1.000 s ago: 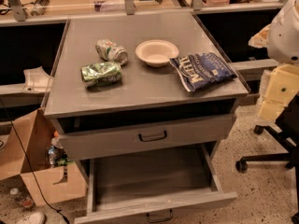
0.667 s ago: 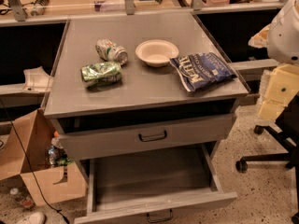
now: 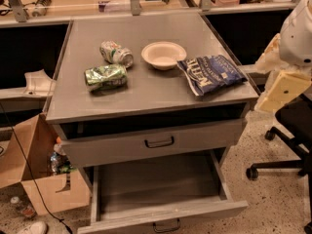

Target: Close middle drawer

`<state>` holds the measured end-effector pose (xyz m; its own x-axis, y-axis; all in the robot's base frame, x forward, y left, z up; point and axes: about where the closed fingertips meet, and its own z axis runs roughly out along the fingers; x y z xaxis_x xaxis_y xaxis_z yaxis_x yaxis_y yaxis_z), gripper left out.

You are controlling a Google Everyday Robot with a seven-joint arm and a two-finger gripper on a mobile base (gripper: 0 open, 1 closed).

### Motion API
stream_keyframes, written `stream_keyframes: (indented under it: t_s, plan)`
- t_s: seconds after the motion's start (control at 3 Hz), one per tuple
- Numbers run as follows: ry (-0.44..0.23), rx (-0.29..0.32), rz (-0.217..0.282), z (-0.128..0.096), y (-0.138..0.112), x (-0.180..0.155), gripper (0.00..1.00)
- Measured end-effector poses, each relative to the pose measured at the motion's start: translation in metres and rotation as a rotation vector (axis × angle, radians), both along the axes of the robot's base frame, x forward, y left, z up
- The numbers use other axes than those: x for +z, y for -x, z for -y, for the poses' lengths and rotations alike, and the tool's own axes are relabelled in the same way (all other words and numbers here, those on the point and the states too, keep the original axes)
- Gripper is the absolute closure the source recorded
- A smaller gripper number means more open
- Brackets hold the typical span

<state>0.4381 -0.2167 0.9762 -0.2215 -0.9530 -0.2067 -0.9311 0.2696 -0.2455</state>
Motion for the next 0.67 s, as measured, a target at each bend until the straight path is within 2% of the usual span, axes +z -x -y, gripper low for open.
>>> stream_keyframes:
  t_s: [0.33,0.67]
  plan:
    - [0.0,-0.003,0.01,0.0,-0.002,0.004,0.72]
    - [0.001,-0.012,0.034,0.001,-0.006,0.014,0.96]
